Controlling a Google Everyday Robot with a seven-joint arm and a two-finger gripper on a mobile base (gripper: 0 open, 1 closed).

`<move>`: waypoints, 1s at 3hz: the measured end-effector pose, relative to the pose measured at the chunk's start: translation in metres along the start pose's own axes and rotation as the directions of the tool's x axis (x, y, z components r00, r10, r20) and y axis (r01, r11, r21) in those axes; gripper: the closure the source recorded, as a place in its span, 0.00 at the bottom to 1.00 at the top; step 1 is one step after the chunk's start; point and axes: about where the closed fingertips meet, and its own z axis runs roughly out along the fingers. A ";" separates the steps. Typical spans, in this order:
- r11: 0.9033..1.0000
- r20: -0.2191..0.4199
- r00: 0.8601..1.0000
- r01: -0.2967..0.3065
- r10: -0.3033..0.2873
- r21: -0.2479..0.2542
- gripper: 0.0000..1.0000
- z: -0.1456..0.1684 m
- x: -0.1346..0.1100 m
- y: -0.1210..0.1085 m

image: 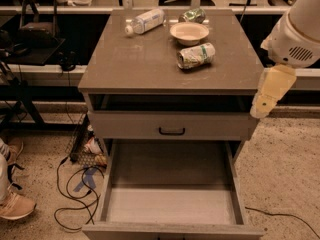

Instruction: Place 7up can into middle drawer

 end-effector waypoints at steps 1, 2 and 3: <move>0.999 0.020 0.998 0.052 -0.052 0.017 0.00 0.040 -0.031 -0.041; 0.997 0.038 0.996 0.077 -0.078 0.026 0.00 0.075 -0.055 -0.080; 0.997 0.093 0.993 0.070 -0.073 0.033 0.00 0.107 -0.070 -0.124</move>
Offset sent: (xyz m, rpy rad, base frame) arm 0.1767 0.0477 -0.0580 0.0128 -0.0710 0.1065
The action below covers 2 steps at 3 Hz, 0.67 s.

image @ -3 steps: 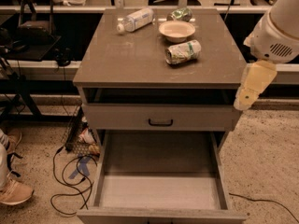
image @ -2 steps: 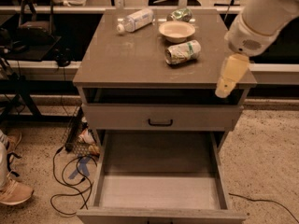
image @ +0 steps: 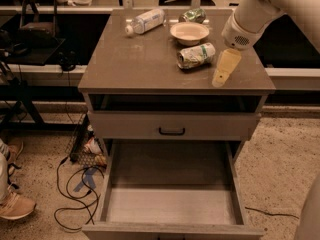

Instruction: Place 7up can into middle drawer

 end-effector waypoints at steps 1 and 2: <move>1.000 0.000 1.000 0.000 0.000 0.000 0.00 0.000 0.000 0.000; 1.000 0.009 1.000 0.003 -0.003 0.012 0.00 0.011 -0.001 -0.016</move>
Offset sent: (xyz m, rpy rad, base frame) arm 0.0664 -0.0078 -0.0114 0.0177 -0.0590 0.0014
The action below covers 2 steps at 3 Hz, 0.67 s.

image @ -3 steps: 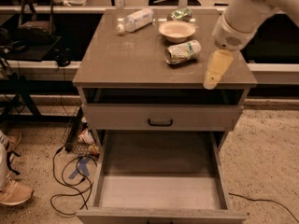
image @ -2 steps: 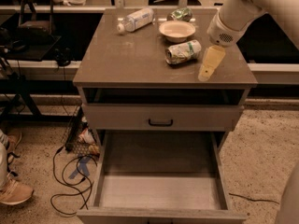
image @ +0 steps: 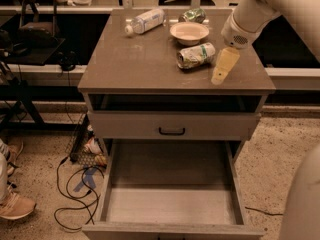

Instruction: Place 7up can into middle drawer

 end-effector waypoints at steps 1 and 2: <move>0.999 0.011 0.999 0.030 -0.030 0.017 0.00 0.018 -0.009 -0.023; 0.999 0.015 0.999 0.052 -0.052 0.008 0.00 0.038 -0.018 -0.036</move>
Offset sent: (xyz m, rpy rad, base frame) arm 0.0820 0.0220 -0.0259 -0.0111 -0.0202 0.0761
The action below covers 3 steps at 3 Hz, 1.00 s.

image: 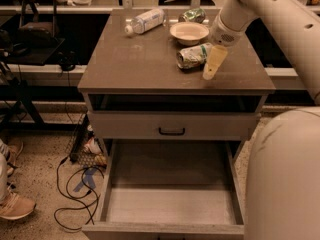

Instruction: Place 7up can into middle drawer

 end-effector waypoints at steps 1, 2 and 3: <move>1.000 0.008 1.000 0.024 -0.025 0.004 0.00 0.008 -0.009 -0.010; 0.999 0.018 0.998 0.052 -0.053 0.010 0.00 0.011 -0.020 -0.016; 0.998 0.033 0.997 0.067 -0.066 -0.014 0.15 0.022 -0.029 -0.013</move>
Offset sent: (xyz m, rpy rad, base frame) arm 0.0314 0.0245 0.0136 -0.0068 -0.0524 0.0778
